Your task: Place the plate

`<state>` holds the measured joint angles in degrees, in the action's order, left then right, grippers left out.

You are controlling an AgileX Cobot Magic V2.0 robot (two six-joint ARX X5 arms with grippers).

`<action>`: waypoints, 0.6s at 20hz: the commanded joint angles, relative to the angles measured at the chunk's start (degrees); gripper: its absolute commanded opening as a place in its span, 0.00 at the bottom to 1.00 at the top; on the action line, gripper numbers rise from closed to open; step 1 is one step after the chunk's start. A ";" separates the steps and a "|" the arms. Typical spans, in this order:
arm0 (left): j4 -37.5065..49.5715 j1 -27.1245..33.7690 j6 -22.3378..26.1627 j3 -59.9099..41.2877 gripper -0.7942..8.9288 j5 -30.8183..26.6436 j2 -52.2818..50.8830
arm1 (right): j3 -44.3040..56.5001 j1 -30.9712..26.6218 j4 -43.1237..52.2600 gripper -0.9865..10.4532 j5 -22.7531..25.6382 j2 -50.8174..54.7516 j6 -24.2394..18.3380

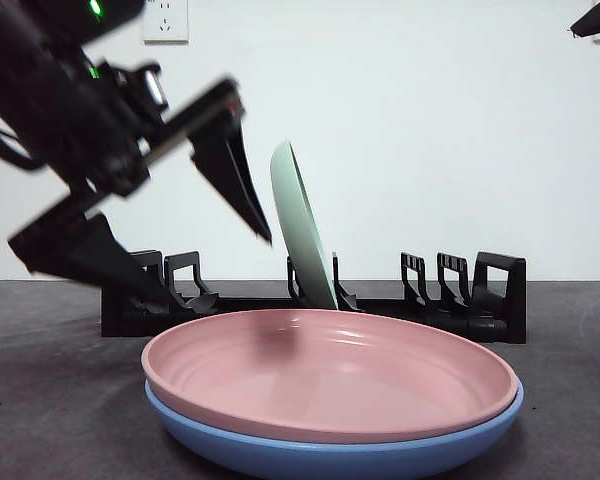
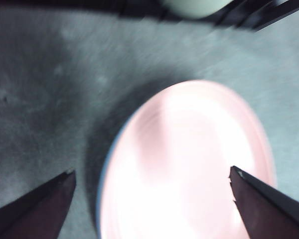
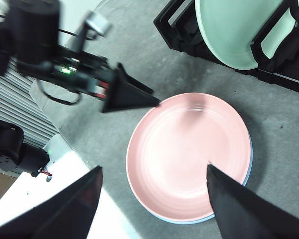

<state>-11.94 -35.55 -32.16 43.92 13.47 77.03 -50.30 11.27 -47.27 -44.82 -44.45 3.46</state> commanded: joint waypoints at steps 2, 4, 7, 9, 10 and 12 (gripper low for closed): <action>-5.16 -0.52 3.56 1.31 0.60 0.20 -6.93 | -0.37 0.28 0.59 0.37 -0.02 -0.42 0.61; -9.90 -0.52 5.90 1.42 0.60 0.28 -12.74 | -0.37 0.28 0.74 0.37 -0.02 -0.42 0.63; -16.79 -0.52 9.57 1.46 0.60 0.28 -21.90 | -0.37 0.28 1.27 0.37 0.04 -0.42 1.07; -20.83 -0.52 11.34 1.46 0.60 0.28 -28.00 | -0.37 0.28 1.99 0.37 0.07 -0.44 2.69; -22.77 -0.52 12.11 1.46 0.60 0.28 -31.15 | -0.39 0.28 2.71 0.37 0.04 -0.44 4.07; -25.35 -0.52 12.63 1.46 0.60 0.28 -36.57 | -0.42 0.37 5.07 0.38 -0.09 -0.68 6.95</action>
<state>-37.69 -35.55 -20.95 44.23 13.63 40.38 -50.30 11.33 -42.68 -44.84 -44.64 8.34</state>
